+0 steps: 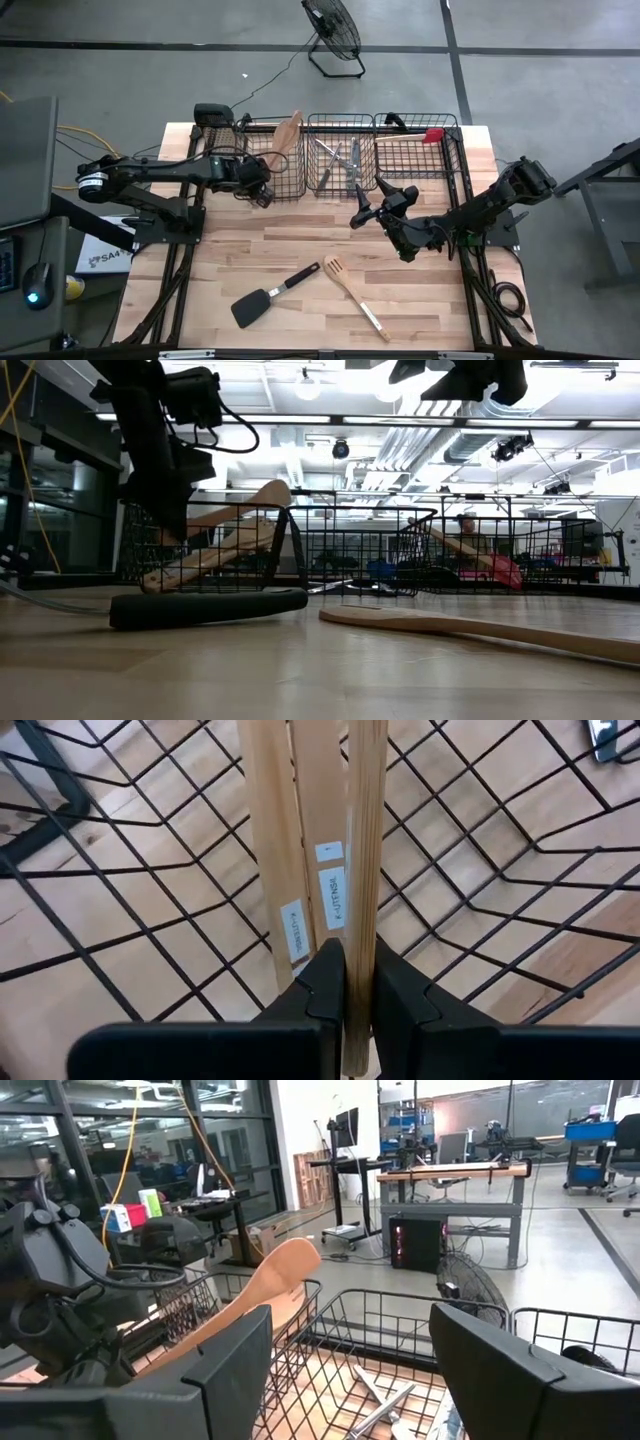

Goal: Pick & Place Kitchen Items
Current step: Put the wooden serving spoon into the left wire basket

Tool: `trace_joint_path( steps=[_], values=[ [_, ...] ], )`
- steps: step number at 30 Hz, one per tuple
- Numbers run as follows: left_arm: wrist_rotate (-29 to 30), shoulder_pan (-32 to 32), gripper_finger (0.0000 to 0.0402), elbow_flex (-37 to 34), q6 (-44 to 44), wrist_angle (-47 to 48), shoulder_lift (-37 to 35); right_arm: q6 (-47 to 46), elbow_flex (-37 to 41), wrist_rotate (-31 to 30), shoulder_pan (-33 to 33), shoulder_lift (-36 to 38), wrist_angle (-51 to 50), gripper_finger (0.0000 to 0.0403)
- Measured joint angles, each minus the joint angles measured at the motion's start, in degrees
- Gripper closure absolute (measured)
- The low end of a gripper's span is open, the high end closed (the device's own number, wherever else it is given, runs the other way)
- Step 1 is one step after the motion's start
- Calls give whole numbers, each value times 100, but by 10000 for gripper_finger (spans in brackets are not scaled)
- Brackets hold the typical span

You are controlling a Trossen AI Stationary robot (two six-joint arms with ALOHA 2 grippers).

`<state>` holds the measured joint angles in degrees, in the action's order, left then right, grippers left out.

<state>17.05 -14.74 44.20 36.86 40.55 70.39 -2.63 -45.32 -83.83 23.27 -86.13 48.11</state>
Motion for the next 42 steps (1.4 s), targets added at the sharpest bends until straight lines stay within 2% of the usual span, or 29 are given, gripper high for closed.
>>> trace_joint_path(
  steps=[13,42],
  values=[
    [177,1,380,-27,88,9,24,-215,0,33,0,0,-235,141],
    [172,0,365,-8,95,5,5,-215,0,24,0,0,-248,141]
  ],
)
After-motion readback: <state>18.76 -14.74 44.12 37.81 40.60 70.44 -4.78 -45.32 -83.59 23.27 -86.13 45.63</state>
